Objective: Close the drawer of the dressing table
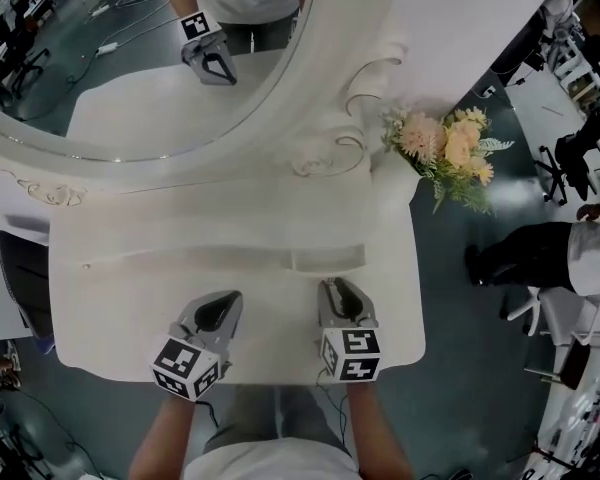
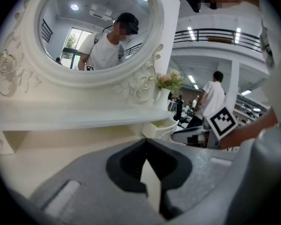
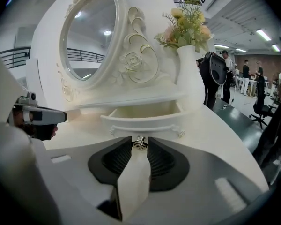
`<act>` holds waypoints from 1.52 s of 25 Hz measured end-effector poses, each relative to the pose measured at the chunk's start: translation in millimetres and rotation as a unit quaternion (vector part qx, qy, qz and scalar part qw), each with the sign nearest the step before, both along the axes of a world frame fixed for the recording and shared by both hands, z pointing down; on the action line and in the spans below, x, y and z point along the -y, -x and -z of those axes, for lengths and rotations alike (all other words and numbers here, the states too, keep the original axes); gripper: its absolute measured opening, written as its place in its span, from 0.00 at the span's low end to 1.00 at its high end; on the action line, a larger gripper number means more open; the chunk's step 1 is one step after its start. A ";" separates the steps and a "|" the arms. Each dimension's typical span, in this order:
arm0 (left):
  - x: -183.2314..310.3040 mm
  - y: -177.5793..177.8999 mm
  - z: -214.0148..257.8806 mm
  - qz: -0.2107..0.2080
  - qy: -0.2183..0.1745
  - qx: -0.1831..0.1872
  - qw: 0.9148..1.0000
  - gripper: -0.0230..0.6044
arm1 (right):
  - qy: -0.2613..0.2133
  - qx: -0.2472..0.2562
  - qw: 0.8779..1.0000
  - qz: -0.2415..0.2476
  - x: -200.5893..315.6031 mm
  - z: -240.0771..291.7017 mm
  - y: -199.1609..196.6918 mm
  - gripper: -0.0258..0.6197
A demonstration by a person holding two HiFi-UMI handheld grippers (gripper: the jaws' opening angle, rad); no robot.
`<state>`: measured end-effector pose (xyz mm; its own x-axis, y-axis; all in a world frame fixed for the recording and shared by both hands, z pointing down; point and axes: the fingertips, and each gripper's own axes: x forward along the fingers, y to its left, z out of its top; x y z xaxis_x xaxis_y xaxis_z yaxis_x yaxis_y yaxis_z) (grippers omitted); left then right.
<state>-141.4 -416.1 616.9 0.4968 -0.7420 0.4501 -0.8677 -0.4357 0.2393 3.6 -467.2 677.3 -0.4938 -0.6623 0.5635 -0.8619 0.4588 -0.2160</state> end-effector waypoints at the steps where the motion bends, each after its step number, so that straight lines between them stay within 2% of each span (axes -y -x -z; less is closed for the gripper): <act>1: 1.1 -0.5 0.0 -0.001 0.000 -0.001 1.000 0.03 | 0.003 -0.005 1.000 0.000 1.1 -2.9 1.1 0.18; 15: 10.2 -5.2 -6.0 -0.004 0.008 -0.008 1.000 0.03 | 0.001 -0.003 1.000 -0.003 20.6 -6.3 5.1 0.18; 38: 23.4 12.4 -16.9 0.011 0.020 -0.003 1.000 0.03 | -0.010 0.000 1.000 -0.005 66.3 -4.8 19.0 0.18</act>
<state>-153.8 -439.6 633.8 0.4828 -0.7344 0.4770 -0.8757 -0.4061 0.2611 -15.4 -533.6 682.2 -0.4864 -0.6785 0.5504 -0.8669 0.4537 -0.2067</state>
